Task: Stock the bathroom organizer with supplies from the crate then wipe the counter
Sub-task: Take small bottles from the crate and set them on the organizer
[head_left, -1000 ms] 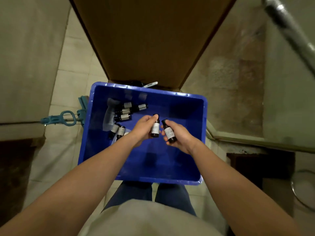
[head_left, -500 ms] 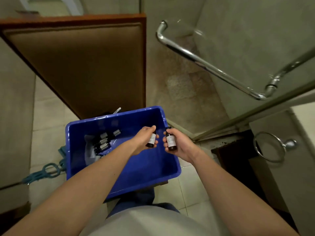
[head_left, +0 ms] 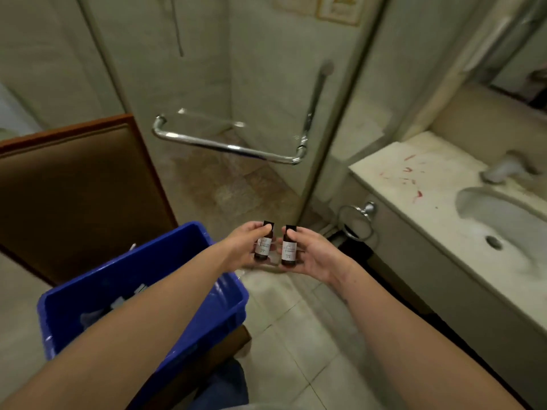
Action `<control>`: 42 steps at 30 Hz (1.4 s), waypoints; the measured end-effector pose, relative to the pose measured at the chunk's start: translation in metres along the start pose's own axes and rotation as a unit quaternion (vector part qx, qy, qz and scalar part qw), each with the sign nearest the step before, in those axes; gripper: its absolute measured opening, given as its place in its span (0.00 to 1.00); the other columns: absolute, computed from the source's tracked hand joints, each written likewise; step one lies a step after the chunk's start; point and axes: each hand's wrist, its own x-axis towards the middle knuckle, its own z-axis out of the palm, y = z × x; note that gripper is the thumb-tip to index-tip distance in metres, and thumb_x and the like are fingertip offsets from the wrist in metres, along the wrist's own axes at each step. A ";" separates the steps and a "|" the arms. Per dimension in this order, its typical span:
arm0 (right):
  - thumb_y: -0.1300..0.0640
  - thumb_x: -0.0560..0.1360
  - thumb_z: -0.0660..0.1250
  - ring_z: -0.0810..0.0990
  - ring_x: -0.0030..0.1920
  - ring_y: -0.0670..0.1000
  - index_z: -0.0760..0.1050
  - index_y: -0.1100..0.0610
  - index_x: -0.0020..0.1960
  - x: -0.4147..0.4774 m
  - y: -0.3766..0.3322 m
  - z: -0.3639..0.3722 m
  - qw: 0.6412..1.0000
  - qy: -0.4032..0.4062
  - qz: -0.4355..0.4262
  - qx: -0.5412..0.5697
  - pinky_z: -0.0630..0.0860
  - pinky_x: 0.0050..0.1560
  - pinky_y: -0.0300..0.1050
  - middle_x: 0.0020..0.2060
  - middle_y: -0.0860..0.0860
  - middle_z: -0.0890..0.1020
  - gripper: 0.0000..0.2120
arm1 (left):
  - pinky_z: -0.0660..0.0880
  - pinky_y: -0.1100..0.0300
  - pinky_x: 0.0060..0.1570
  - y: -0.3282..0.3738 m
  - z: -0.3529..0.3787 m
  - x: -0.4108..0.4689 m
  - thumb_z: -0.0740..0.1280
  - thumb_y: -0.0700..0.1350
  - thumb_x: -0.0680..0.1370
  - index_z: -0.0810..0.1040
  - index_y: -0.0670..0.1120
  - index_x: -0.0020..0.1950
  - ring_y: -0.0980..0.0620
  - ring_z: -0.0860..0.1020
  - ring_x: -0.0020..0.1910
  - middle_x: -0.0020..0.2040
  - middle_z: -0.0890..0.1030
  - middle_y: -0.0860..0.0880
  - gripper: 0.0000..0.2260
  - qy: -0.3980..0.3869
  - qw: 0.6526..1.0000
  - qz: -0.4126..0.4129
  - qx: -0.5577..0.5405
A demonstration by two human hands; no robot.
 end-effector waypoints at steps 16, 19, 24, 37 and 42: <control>0.55 0.76 0.71 0.84 0.49 0.57 0.75 0.57 0.59 -0.183 -0.074 -0.147 0.972 0.119 -0.194 0.055 0.80 0.52 0.61 0.53 0.58 0.82 0.14 | 0.79 0.45 0.51 0.074 0.222 -0.027 0.71 0.47 0.76 0.77 0.49 0.56 0.47 0.81 0.48 0.47 0.83 0.46 0.10 -0.188 0.976 0.081 0.076; 0.55 0.75 0.72 0.82 0.51 0.57 0.77 0.56 0.58 -0.210 -0.080 -0.170 0.965 0.132 -0.219 0.060 0.78 0.56 0.64 0.52 0.56 0.81 0.14 | 0.79 0.46 0.50 0.083 0.259 -0.034 0.70 0.46 0.77 0.75 0.47 0.62 0.46 0.79 0.51 0.53 0.80 0.43 0.15 -0.225 0.967 0.086 0.082; 0.57 0.74 0.73 0.81 0.50 0.57 0.76 0.57 0.58 -0.252 -0.089 -0.206 0.949 0.172 -0.258 0.058 0.78 0.55 0.65 0.49 0.55 0.81 0.14 | 0.79 0.45 0.52 0.091 0.313 -0.043 0.71 0.45 0.76 0.75 0.45 0.64 0.46 0.79 0.52 0.54 0.79 0.45 0.18 -0.277 0.952 0.094 0.094; 0.58 0.71 0.76 0.81 0.55 0.58 0.84 0.52 0.50 -0.328 -0.110 -0.301 0.899 0.290 -0.316 0.091 0.81 0.50 0.58 0.47 0.54 0.86 0.08 | 0.79 0.44 0.55 0.115 0.448 -0.038 0.76 0.47 0.68 0.80 0.47 0.60 0.44 0.80 0.59 0.57 0.82 0.44 0.21 -0.405 0.895 0.098 0.157; 0.56 0.71 0.75 0.81 0.54 0.55 0.81 0.52 0.56 -0.341 -0.118 -0.341 0.879 0.342 -0.318 0.093 0.81 0.43 0.51 0.48 0.52 0.86 0.14 | 0.80 0.48 0.50 0.118 0.509 -0.021 0.75 0.47 0.70 0.78 0.46 0.63 0.44 0.79 0.58 0.57 0.82 0.44 0.22 -0.428 0.881 0.102 0.176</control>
